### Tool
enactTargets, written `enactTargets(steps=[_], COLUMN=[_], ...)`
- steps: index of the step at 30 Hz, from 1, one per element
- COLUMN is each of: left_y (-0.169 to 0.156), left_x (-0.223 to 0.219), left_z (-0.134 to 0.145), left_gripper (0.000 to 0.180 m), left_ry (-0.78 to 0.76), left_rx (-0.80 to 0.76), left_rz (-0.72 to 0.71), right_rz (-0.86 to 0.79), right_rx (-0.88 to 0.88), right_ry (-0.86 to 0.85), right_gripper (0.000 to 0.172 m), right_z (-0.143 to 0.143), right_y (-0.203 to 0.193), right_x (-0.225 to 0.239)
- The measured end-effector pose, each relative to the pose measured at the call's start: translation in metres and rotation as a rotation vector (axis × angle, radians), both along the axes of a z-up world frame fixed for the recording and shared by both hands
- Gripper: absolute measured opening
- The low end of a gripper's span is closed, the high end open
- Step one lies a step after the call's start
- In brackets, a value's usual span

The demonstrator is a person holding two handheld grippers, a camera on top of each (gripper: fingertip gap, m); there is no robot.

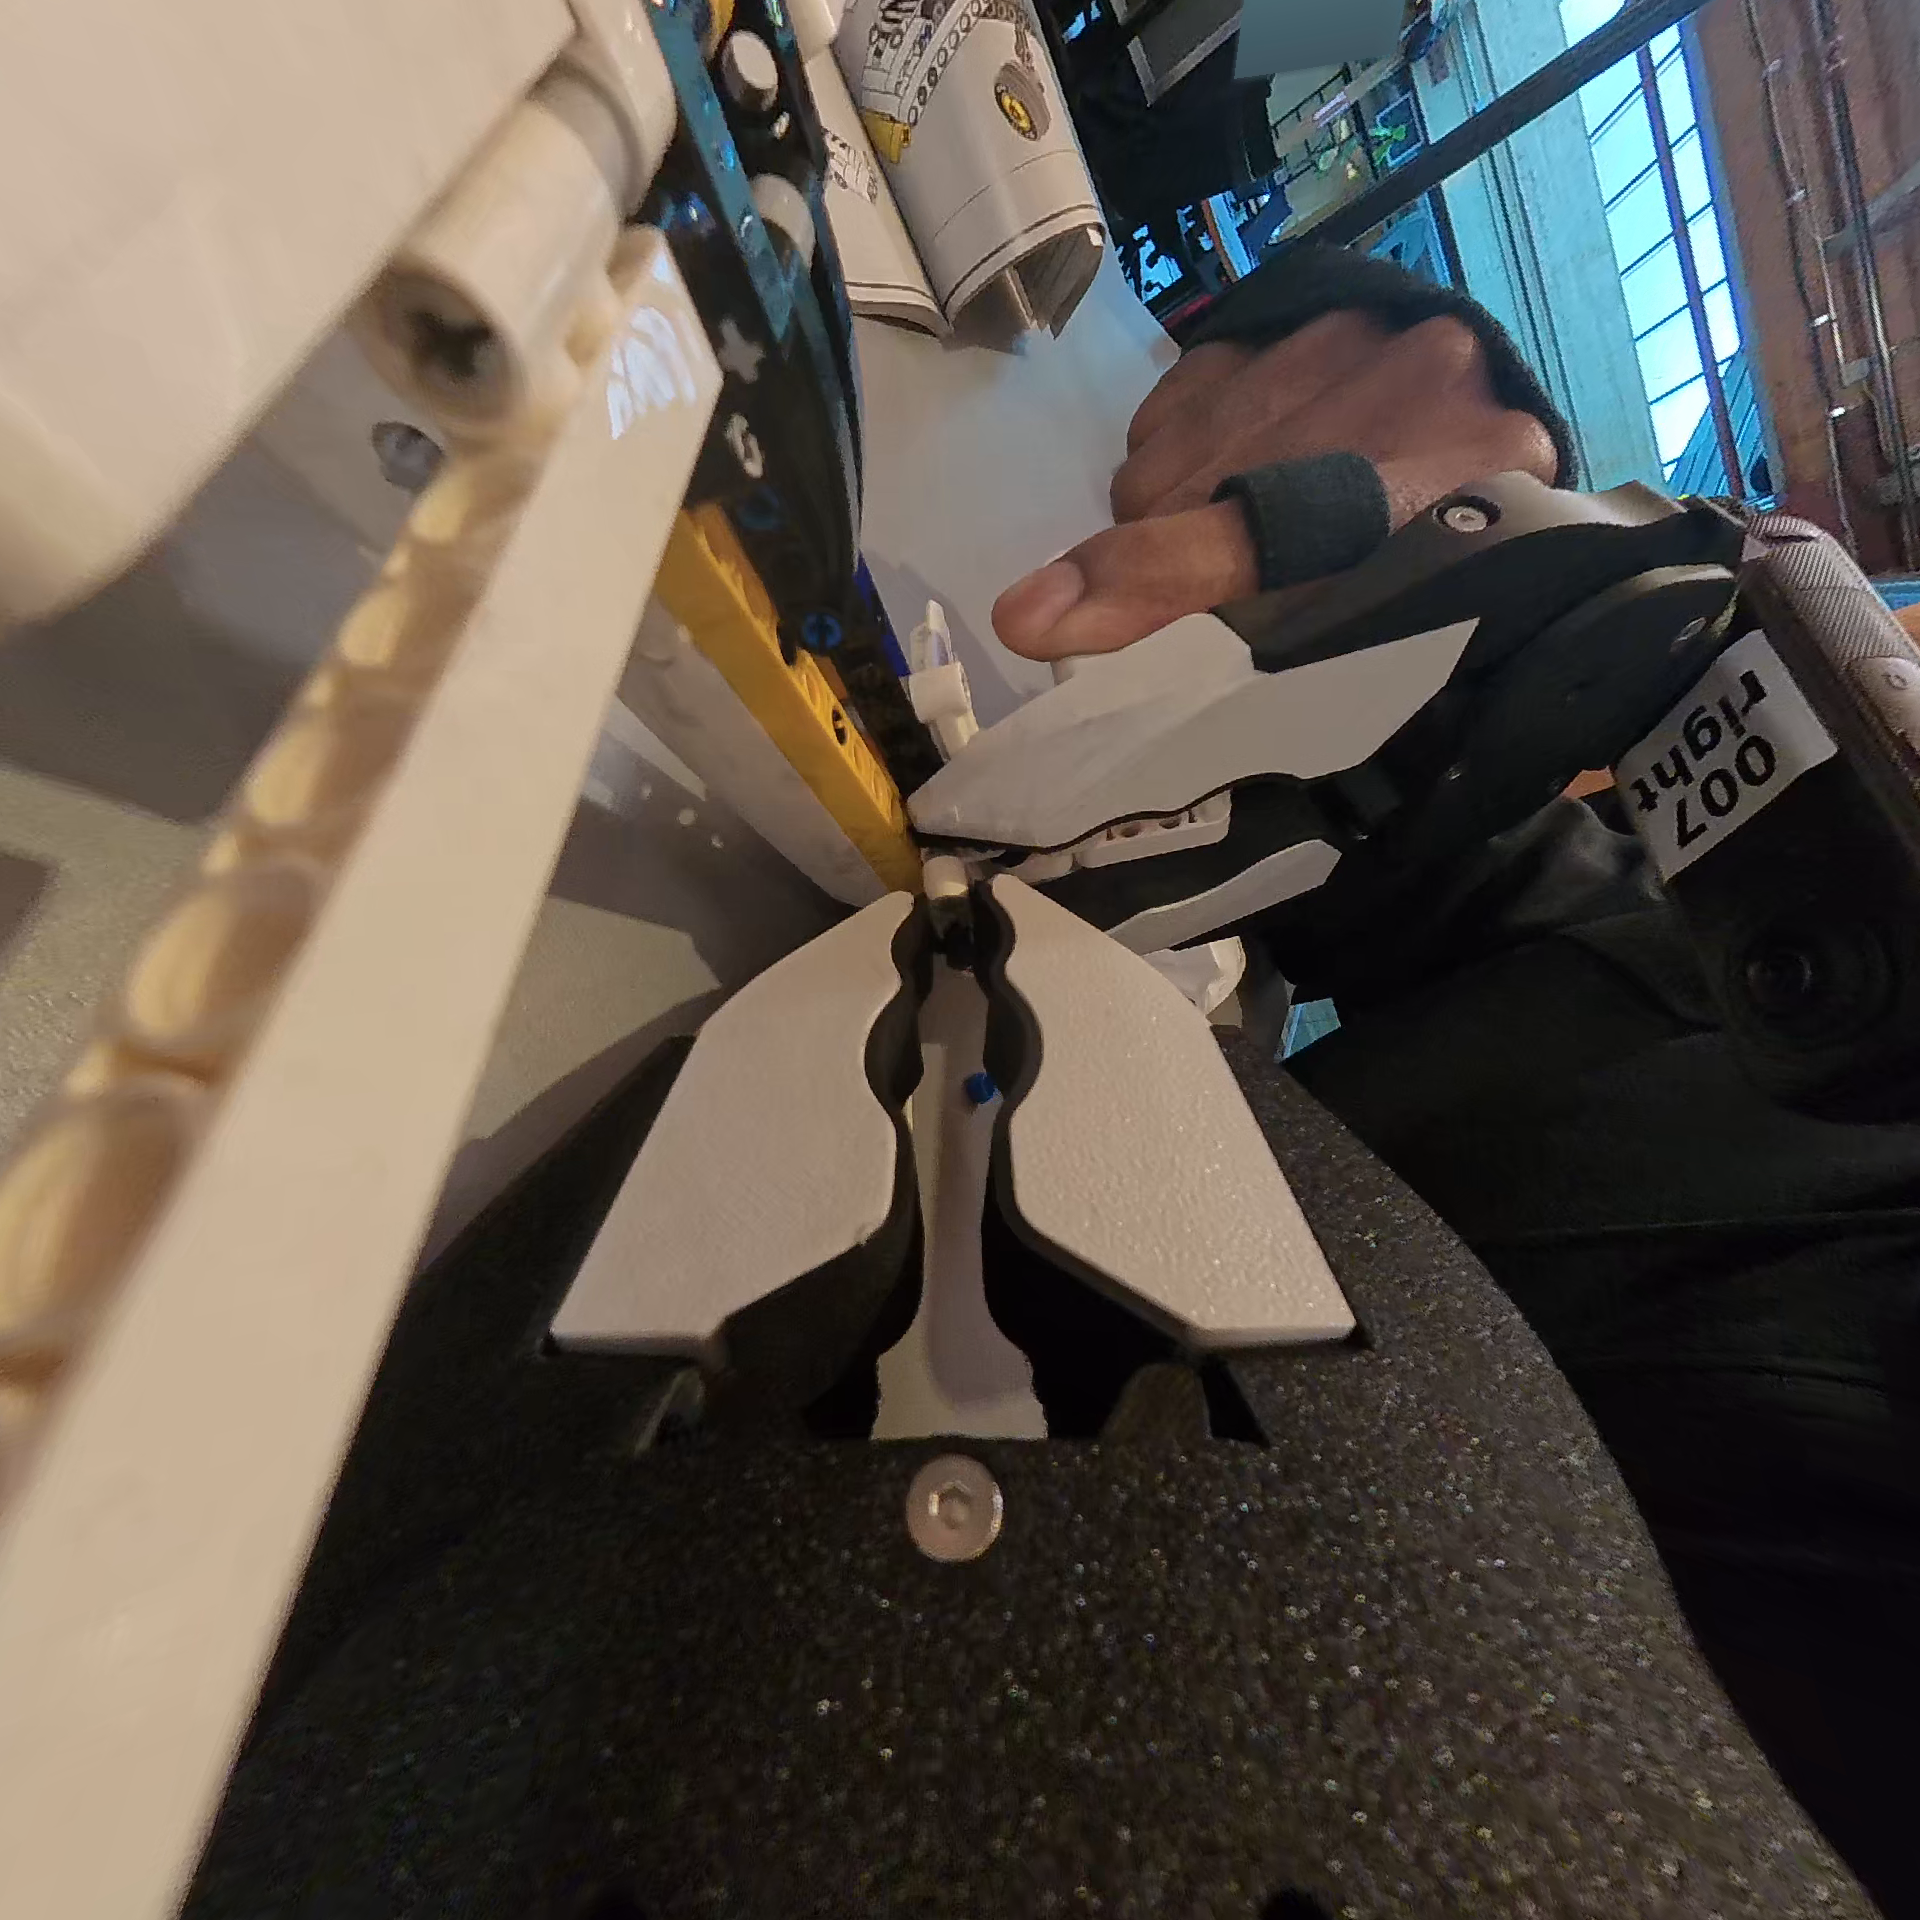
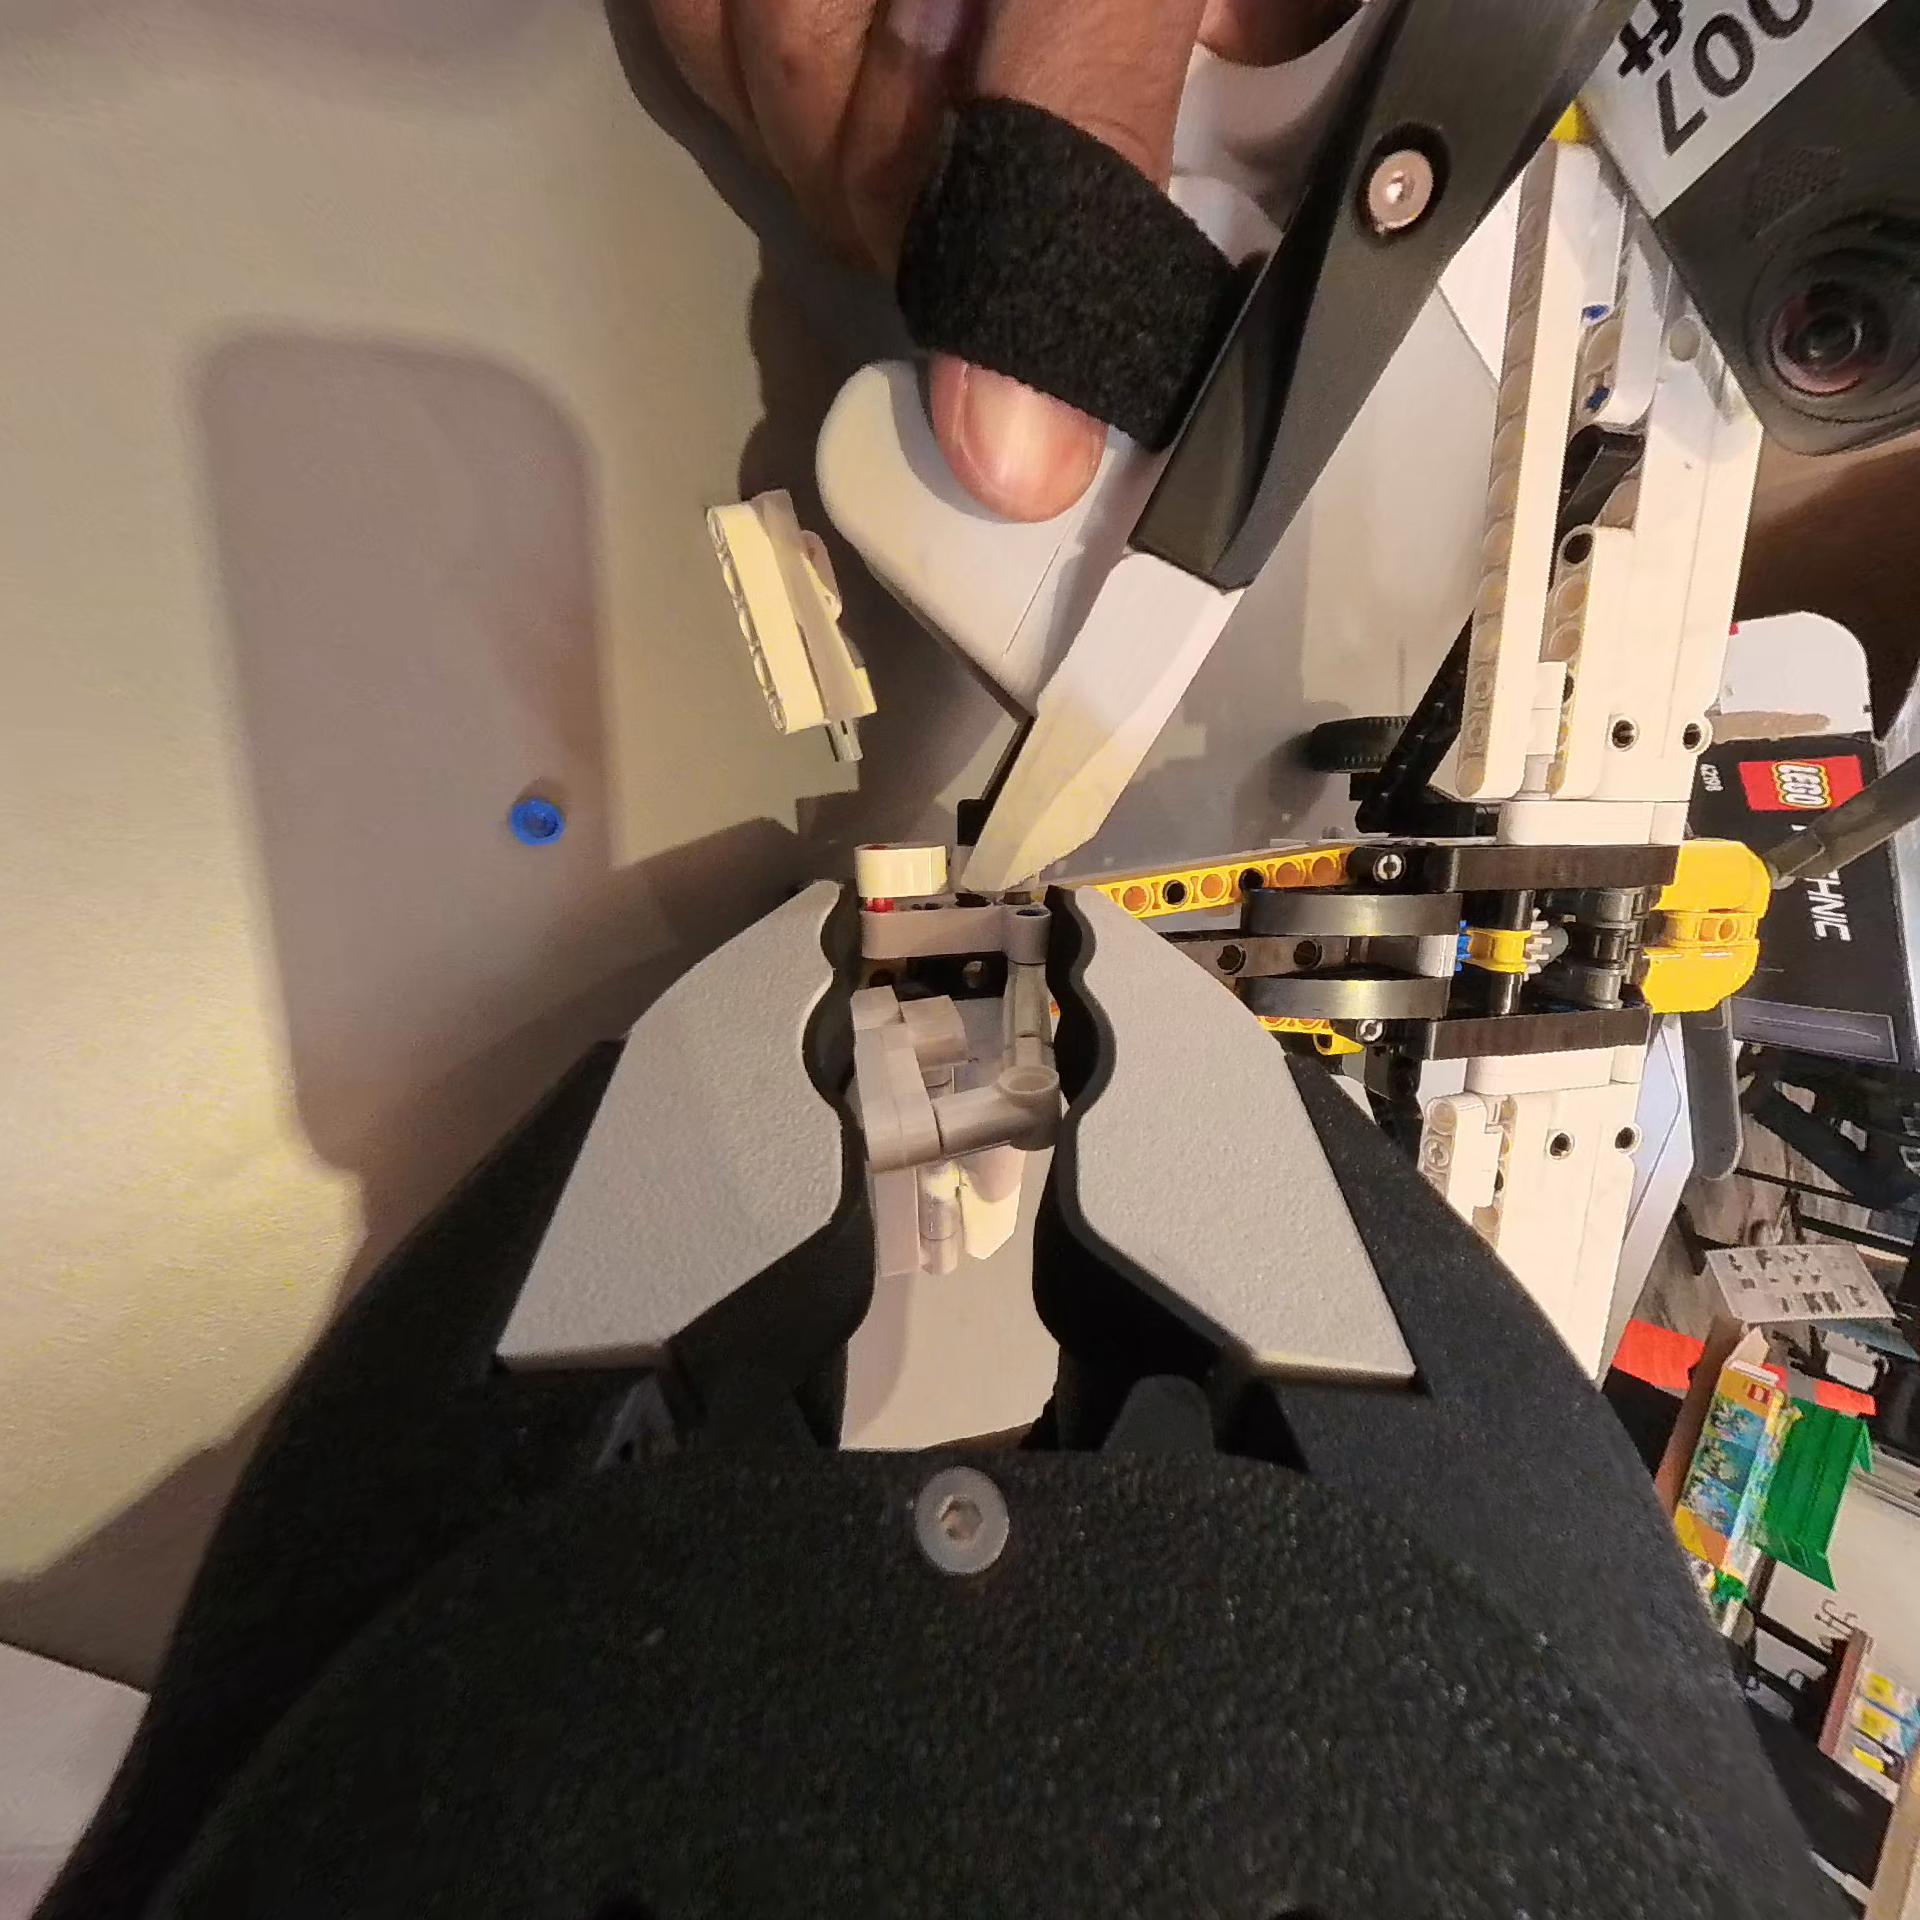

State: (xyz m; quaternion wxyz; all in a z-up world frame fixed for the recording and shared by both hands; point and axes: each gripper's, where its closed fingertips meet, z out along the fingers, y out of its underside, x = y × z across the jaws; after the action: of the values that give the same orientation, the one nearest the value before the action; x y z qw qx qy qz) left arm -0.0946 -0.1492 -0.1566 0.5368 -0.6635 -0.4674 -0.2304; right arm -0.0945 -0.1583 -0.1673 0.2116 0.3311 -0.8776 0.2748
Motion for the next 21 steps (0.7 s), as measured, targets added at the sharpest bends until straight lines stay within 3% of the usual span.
enactTargets(steps=[21], left_y=[-0.0063], left_x=[0.0080], left_z=[0.0002], left_gripper=[0.009], left_ry=[0.005], left_rx=[0.006], left_rz=[-0.045], right_rz=[0.015], right_rx=[0.001], right_ry=[-0.021], right_gripper=[0.036], right_z=[-0.0003], right_y=[0.0011], right_x=[0.0008])
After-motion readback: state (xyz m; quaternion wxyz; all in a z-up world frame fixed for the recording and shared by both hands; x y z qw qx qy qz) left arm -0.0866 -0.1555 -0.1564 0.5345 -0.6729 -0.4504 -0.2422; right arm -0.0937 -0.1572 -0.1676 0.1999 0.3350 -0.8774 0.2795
